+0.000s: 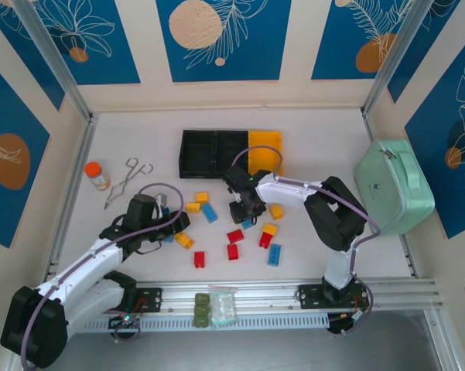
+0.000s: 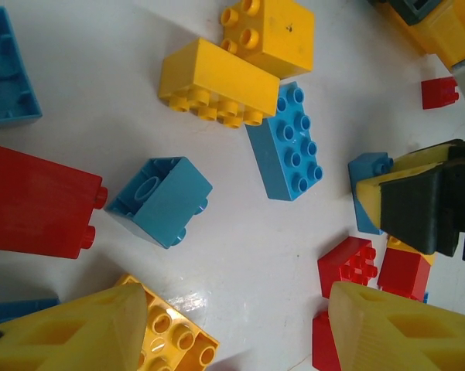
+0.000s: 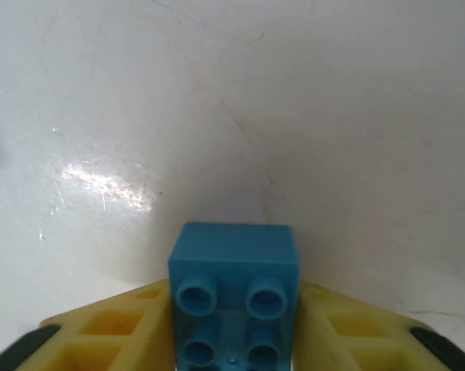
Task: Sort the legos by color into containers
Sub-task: Pick up the lego from the center of the table, then place the lego in the container.
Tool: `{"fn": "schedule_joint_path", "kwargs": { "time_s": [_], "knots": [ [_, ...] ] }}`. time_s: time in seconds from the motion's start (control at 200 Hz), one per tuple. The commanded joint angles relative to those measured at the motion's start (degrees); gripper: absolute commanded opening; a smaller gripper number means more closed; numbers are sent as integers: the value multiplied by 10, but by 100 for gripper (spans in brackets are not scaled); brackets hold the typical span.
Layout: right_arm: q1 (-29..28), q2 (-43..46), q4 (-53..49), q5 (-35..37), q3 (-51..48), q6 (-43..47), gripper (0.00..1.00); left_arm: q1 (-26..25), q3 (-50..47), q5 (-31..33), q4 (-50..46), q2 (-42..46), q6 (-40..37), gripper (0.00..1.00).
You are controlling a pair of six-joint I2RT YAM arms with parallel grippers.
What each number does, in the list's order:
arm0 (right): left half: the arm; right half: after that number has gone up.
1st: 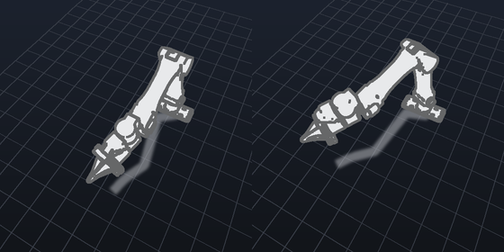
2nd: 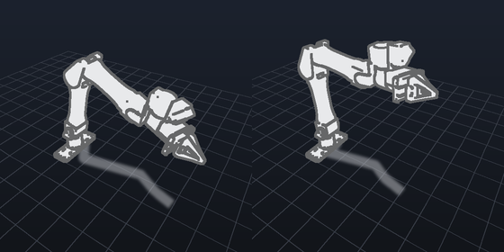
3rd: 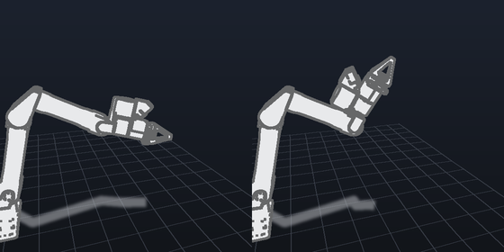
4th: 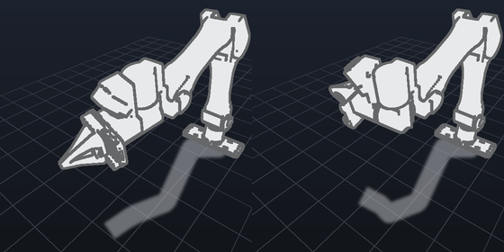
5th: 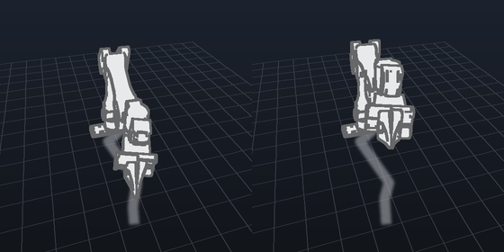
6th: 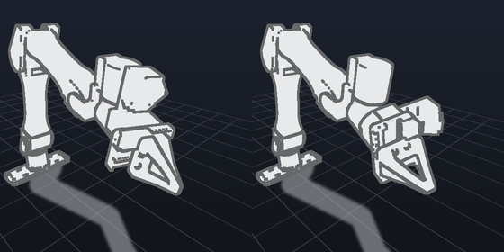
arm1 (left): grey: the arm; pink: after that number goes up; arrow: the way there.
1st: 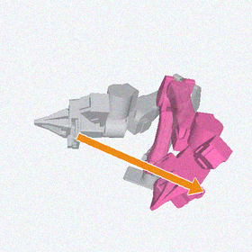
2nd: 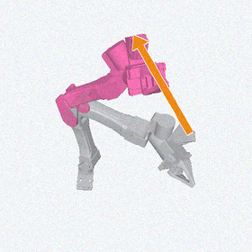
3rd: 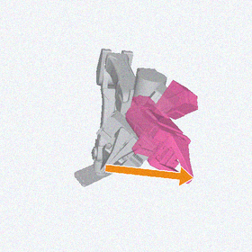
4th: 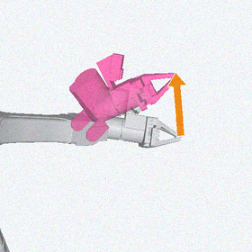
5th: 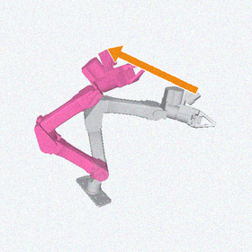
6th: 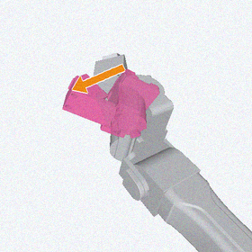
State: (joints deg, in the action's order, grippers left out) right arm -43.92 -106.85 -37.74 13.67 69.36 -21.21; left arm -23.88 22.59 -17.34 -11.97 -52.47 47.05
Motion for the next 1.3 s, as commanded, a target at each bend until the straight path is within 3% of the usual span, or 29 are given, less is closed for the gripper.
{"fn": "schedule_joint_path", "kwargs": {
  "time_s": [0.0,0.255,0.45,0.785,1.296],
  "knots": [
    [-3,2,-22,22,31,10,34,-11,1,3,25,-9,7,63],
    [32,55,-47,24,73,0,31,-32,25,3,52,-41,6,63],
    [96,57,-83,13,135,-23,31,-56,60,4,72,-79,6,63],
    [195,-36,-128,23,273,-60,31,-106,113,13,98,-131,8,63],
    [226,-191,-173,48,414,-74,31,-123,107,30,92,-123,11,63]
  ]
}}
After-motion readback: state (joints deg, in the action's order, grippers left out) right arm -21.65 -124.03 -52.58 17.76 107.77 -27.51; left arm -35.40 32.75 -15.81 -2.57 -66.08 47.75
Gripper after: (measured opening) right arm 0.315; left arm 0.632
